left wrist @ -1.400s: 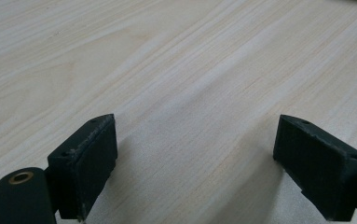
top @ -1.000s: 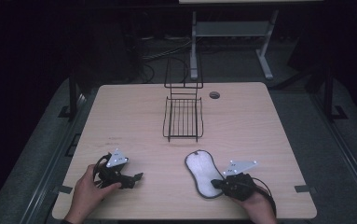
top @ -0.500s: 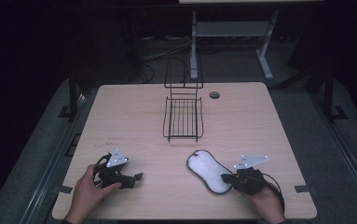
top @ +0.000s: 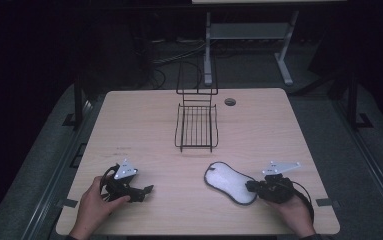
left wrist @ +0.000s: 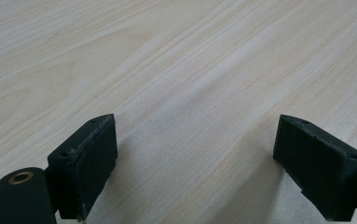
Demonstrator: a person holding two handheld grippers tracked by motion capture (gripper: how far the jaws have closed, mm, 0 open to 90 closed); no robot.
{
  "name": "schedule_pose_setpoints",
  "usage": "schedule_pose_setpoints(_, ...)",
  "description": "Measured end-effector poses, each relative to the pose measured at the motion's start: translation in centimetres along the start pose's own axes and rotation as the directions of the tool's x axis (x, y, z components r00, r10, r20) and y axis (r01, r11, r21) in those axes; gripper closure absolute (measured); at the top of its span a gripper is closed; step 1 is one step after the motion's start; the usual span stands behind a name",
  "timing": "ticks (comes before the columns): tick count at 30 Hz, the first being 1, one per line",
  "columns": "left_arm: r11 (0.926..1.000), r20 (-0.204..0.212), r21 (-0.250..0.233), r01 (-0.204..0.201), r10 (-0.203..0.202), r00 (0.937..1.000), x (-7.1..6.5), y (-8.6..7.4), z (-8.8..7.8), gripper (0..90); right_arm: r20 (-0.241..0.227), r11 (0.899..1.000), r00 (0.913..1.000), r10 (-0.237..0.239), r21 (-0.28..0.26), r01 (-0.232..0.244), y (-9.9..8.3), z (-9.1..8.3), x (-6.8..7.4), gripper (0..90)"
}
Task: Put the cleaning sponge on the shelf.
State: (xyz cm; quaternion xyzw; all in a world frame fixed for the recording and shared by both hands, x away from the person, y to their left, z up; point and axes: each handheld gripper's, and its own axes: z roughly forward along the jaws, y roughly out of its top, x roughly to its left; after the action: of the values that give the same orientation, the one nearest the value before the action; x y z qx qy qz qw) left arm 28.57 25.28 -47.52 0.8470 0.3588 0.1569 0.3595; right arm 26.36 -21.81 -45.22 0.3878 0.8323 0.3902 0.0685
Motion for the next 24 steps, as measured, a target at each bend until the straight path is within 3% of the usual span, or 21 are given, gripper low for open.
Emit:
schedule_pose_setpoints(5, 1.0000, 0.000, 0.000, 0.000, 0.000, 1.0000, 0.0, 0.0, 0.0, 12.7, -0.011, 0.999, 0.9998, 0.019, -0.028, -0.020, 0.4, -0.7, -0.7, 65.3)
schedule_pose_setpoints(11, 1.0000, 0.000, 0.000, 0.000, 0.000, 1.0000, 0.0, 0.0, 0.0, 12.7, -0.036, 0.999, 0.9985, 0.041, -0.003, -0.041, 1.0, -0.2, -1.4, 39.8)
schedule_pose_setpoints(17, 1.0000, 0.000, 0.000, 0.000, 0.000, 1.0000, 0.0, 0.0, 0.0, 12.7, -0.049, 1.000, 0.9987, 0.015, 0.023, -0.014, 1.8, 0.9, -1.4, 19.1)
schedule_pose_setpoints(24, 1.0000, 0.000, 0.000, 0.003, -0.003, 1.0000, 0.0, 0.0, 0.0, 12.7, -0.068, 0.999, 0.9975, -0.020, 0.042, 0.023, 2.7, 2.5, -1.1, 10.8)
